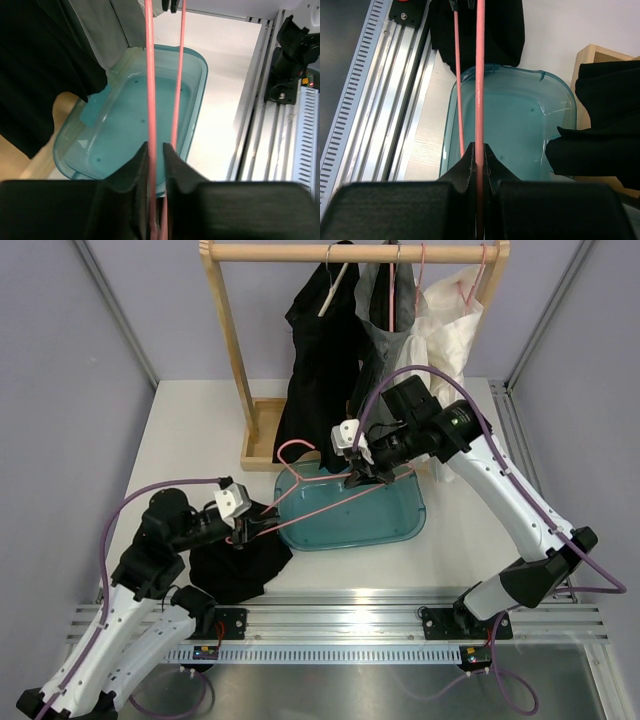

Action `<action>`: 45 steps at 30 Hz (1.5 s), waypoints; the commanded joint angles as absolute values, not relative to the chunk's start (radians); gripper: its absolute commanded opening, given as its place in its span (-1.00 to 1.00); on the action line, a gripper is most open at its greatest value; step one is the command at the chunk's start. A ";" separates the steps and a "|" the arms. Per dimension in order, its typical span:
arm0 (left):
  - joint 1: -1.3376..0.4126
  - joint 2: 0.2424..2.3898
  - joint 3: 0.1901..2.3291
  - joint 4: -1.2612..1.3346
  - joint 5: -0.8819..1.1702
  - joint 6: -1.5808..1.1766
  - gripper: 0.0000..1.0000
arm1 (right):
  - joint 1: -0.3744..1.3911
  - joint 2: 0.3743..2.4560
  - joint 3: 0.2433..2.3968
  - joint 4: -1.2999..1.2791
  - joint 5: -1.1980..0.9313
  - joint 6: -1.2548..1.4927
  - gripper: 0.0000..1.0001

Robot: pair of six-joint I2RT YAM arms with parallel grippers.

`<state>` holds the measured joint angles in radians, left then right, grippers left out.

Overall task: Remove the skirt from the hanger
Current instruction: Remove the skirt from the hanger, then place the hanger at the clothesline.

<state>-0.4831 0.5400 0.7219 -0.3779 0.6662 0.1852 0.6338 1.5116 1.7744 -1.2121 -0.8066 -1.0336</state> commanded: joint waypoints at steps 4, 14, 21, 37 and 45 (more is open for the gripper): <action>-0.485 0.500 0.736 -0.440 0.661 0.184 -0.46 | 0.601 1.516 1.867 -1.276 -0.848 -1.078 -1.00; -0.485 0.500 0.738 -0.405 0.692 0.137 -0.99 | 0.549 1.480 1.845 -1.299 -0.887 -1.097 -1.00; -0.485 0.508 0.848 -0.486 0.713 0.040 -1.00 | 0.549 1.471 1.828 -1.249 -0.891 -1.032 -0.53; -0.485 0.367 0.930 -0.575 0.644 -0.032 -1.00 | 0.276 1.232 2.005 -1.042 -0.973 -0.787 0.91; -0.486 0.302 1.086 -0.492 0.317 -0.135 -1.00 | 0.170 1.092 1.861 -0.858 -0.946 -0.629 0.92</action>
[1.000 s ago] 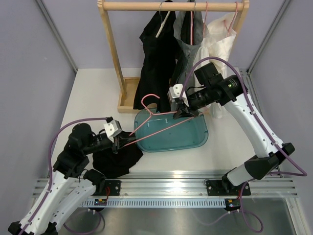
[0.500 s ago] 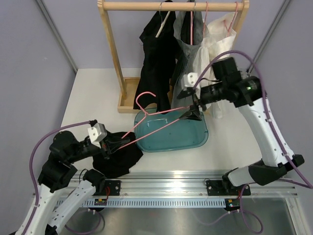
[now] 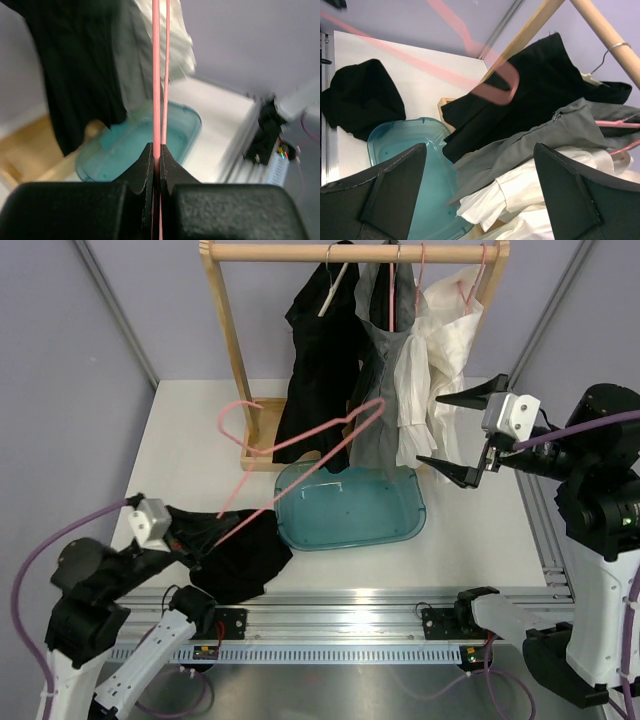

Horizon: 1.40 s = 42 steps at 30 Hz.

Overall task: Remove the skirt from the hanger
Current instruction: Place the hanger at the clothesline.

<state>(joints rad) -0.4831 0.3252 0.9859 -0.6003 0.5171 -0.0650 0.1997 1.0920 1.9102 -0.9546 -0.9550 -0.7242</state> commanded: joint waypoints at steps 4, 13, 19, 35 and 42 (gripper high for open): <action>-0.491 0.356 1.184 -0.459 0.161 -0.186 -1.00 | 0.152 1.055 1.755 -0.807 -0.924 -0.574 0.92; -0.492 0.521 1.305 -0.524 -0.175 -0.170 -1.00 | 0.117 0.959 1.497 -0.700 -0.914 -0.477 0.92; -0.492 0.629 1.336 -0.578 -0.232 -0.132 -1.00 | 0.110 0.902 1.349 -0.643 -0.916 -0.434 0.92; -0.491 1.098 1.503 -0.486 -0.328 0.021 -1.00 | 0.048 0.851 1.200 -0.537 -0.976 -0.344 0.93; -0.450 1.284 1.664 -0.417 -0.334 0.015 -1.00 | 0.046 0.812 1.115 -0.523 -0.994 -0.350 0.93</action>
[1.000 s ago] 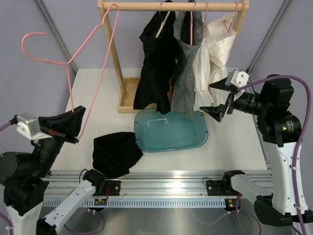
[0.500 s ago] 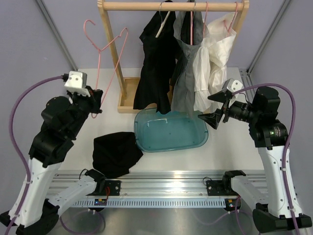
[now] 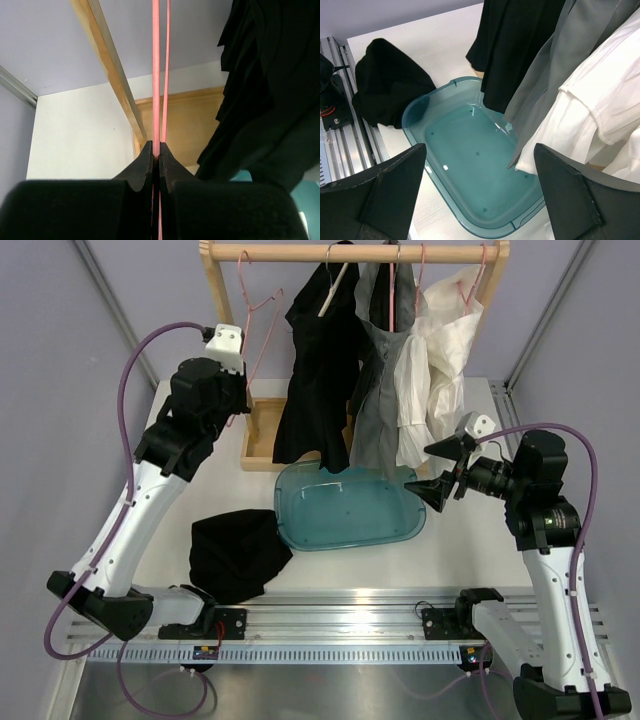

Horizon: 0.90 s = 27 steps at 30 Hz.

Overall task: Remove the skirt from the hanger
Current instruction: Place the hanger at the clothesline.

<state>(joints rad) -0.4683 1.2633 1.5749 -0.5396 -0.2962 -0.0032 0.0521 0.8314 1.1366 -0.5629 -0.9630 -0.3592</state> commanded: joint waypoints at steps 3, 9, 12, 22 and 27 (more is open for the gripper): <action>-0.442 1.304 1.701 -0.396 -0.336 0.005 -1.00 | 0.045 0.795 1.089 -0.517 -1.008 -0.356 0.93; -0.439 1.266 1.635 -0.357 -0.330 0.005 -1.00 | 0.044 0.781 1.063 -0.509 -1.011 -0.362 0.93; -0.437 1.209 1.553 -0.307 -0.301 0.006 -1.00 | 0.044 0.779 1.058 -0.505 -1.012 -0.364 0.93; -0.351 1.282 1.652 -0.333 -0.264 -0.017 -1.00 | 0.044 0.776 1.020 -0.480 -1.009 -0.362 0.96; -0.324 1.406 1.758 -0.376 -0.216 -0.017 -1.00 | 0.043 0.765 0.985 -0.474 -0.996 -0.376 0.98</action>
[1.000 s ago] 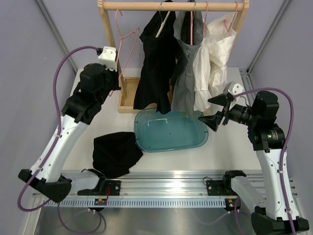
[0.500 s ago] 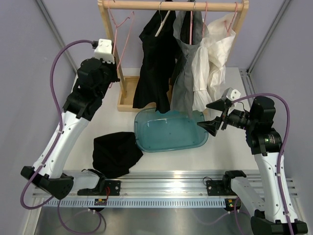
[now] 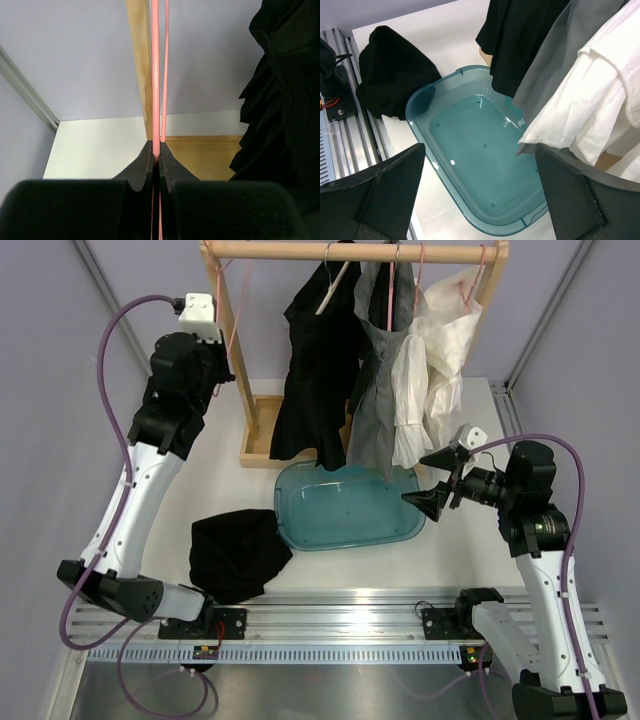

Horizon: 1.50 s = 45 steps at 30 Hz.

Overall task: Remove the skirt from the hanger
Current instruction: Place the hanger at the clothesline.

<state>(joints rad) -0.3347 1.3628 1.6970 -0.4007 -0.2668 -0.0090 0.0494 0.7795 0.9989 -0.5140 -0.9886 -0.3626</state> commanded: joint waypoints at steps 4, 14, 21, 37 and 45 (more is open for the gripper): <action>-0.314 1.411 1.701 -0.345 -0.177 -0.034 -1.00 | 0.041 0.750 0.916 -0.446 -0.994 -0.390 0.99; -0.290 1.365 1.557 -0.287 -0.103 -0.032 -1.00 | 0.037 0.802 0.865 -0.506 -0.801 -0.629 0.99; -0.275 1.361 1.542 -0.281 -0.103 -0.037 -1.00 | 0.037 0.781 0.838 -0.528 -0.772 -0.679 0.99; -0.256 1.226 1.431 -0.227 -0.032 -0.072 0.53 | 0.037 0.759 0.825 -0.598 -0.776 -0.784 0.99; -0.253 1.011 1.280 -0.334 -0.083 -0.055 0.98 | 0.037 0.758 0.822 -0.600 -0.776 -0.785 0.99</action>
